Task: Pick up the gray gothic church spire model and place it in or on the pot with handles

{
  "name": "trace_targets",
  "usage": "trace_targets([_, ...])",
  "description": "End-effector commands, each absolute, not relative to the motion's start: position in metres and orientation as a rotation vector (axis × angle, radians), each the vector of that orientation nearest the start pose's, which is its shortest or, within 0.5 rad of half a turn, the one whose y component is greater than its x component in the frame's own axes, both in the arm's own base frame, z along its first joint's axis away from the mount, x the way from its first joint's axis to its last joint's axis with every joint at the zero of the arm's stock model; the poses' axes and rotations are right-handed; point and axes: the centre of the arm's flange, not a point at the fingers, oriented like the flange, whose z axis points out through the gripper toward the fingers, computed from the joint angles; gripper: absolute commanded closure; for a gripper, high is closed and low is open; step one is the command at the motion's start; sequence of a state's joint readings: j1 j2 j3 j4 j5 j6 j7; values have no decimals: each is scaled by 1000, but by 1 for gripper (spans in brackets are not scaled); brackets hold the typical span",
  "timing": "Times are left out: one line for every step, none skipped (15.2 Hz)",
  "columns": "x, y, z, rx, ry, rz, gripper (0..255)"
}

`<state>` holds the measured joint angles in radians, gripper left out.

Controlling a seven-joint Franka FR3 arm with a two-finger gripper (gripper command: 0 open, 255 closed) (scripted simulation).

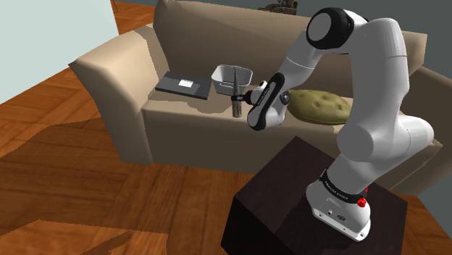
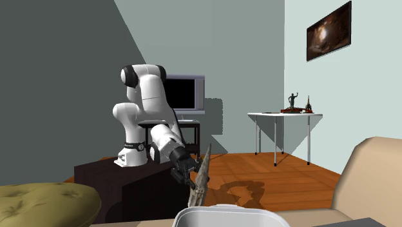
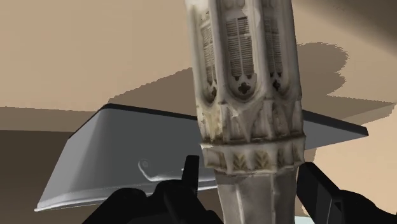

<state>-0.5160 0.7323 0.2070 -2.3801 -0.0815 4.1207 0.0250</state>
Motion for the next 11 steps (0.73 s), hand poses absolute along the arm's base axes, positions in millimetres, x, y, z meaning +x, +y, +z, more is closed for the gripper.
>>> trace_targets([486, -144, 169, -2688, 517, -1560, 255])
trace_targets([486, -144, 174, -2688, 517, -1560, 255])
trace_targets([486, -144, 179, -2688, 517, -1560, 255])
trace_targets([486, -144, 184, -2688, 517, -1560, 255])
trace_targets([486, -144, 190, -2688, 517, -1560, 255])
trace_targets([486, -144, 195, -2688, 517, -1560, 255])
trace_targets([486, -144, 200, -2688, 517, -1560, 255])
trace_targets([486, -144, 205, -2688, 517, -1560, 255])
trace_targets([486, -144, 211, -2688, 517, -1560, 255])
trace_targets([486, -144, 216, -2688, 517, -1560, 255])
trace_targets([486, -144, 221, -2688, 517, -1560, 255])
